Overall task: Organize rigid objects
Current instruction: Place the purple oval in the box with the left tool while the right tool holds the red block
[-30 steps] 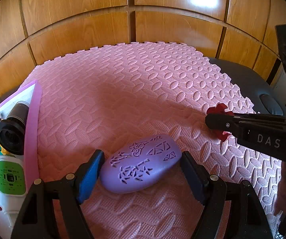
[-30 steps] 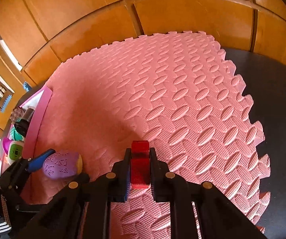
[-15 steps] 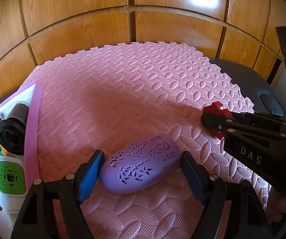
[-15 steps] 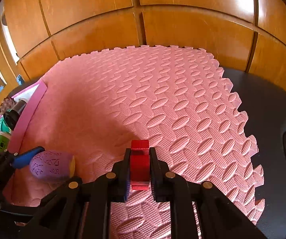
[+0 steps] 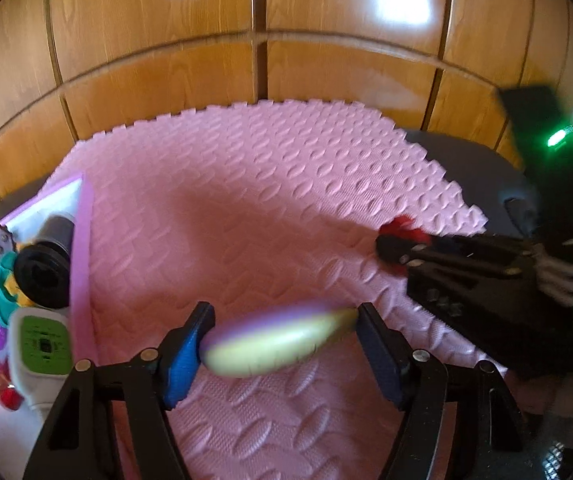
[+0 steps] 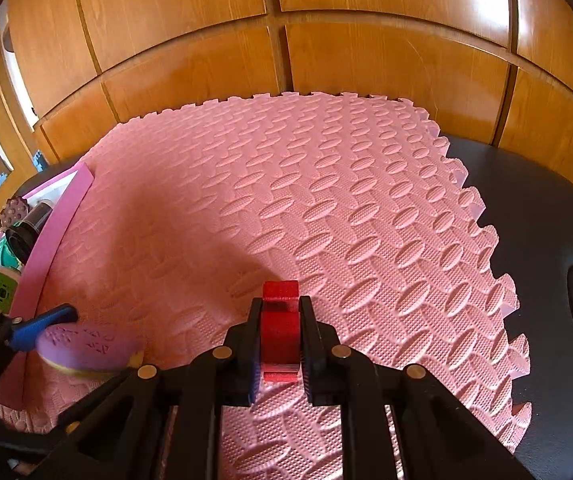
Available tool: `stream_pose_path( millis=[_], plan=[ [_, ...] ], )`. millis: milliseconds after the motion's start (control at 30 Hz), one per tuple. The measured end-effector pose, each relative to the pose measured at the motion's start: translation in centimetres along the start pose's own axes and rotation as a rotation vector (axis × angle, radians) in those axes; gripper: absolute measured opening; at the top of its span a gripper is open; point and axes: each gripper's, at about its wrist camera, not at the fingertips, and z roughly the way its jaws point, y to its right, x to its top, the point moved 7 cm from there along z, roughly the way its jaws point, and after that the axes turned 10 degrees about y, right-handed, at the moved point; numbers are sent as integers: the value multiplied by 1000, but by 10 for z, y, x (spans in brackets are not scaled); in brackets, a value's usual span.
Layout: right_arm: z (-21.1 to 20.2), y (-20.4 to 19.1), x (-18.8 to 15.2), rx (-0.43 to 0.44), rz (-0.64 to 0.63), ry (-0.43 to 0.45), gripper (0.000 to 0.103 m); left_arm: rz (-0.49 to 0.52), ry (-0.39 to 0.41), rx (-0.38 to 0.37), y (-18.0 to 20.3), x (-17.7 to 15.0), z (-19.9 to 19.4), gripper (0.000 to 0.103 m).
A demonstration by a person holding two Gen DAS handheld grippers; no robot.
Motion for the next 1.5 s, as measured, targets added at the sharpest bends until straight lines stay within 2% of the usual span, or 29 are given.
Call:
stream_pose_path(
  millis=[267, 467, 833, 1033, 1200, 1400, 1500],
  plan=[
    [0, 1, 0, 4, 10, 3, 14, -33, 58, -12, -8, 21, -39, 72],
    [0, 1, 0, -6, 0, 4, 14, -58, 95, 18, -26, 29, -65, 72],
    [0, -2, 0, -21, -22, 3, 14, -100, 123, 67, -60, 26, -95, 72],
    [0, -3, 0, -22, -23, 3, 14, -130, 113, 105, -83, 18, -102, 72],
    [0, -2, 0, -22, -26, 3, 15, -163, 108, 147, -116, 11, -112, 72],
    [1, -2, 0, -22, -27, 3, 14, -267, 110, 221, -184, -3, -140, 72],
    [0, -2, 0, -22, -28, 2, 14, -289, 96, 258, -214, -22, -155, 72]
  ],
)
